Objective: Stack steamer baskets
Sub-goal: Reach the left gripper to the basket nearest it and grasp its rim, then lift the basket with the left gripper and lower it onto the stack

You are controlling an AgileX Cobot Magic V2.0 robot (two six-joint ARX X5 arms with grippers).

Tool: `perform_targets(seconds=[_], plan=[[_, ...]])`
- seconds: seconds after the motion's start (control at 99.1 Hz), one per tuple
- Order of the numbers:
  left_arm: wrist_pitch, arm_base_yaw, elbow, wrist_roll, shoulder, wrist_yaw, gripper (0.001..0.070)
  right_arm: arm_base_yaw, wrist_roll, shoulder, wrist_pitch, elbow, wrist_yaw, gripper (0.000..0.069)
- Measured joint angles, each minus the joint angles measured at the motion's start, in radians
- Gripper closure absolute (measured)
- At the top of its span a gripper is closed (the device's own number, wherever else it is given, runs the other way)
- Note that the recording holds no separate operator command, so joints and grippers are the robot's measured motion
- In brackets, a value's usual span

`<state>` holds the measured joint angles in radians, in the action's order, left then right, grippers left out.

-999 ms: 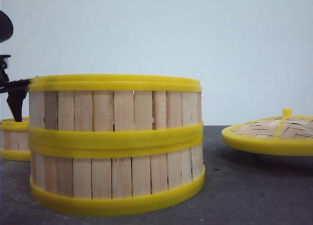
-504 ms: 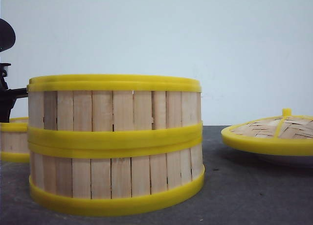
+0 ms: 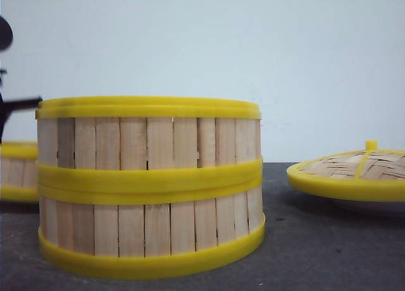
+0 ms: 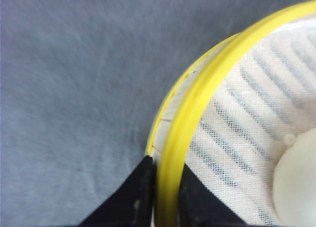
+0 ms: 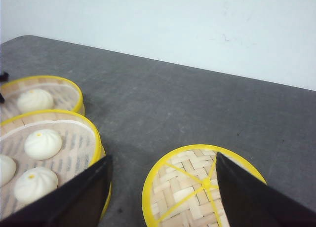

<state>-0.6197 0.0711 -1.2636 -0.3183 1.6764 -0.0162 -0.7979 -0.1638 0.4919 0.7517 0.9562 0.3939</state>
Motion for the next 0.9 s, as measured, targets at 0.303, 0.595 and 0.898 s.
perform_targets(seconds=[0.303, 0.595, 0.898], plan=[[-0.152, 0.020, -0.165, 0.032, -0.206, -0.177, 0.0684, 0.000, 0.000, 0.000, 0.001, 0.000, 0.000, 0.0289], [-0.349, -0.094, -0.178, 0.116, -0.335, -0.327, 0.0684, 0.000, 0.000, 0.000, 0.001, 0.000, 0.000, 0.0289], [-0.360, -0.353, -0.178, 0.132, -0.338, -0.218, 0.0684, 0.000, 0.000, 0.000, 0.002, 0.000, 0.000, 0.0289]])
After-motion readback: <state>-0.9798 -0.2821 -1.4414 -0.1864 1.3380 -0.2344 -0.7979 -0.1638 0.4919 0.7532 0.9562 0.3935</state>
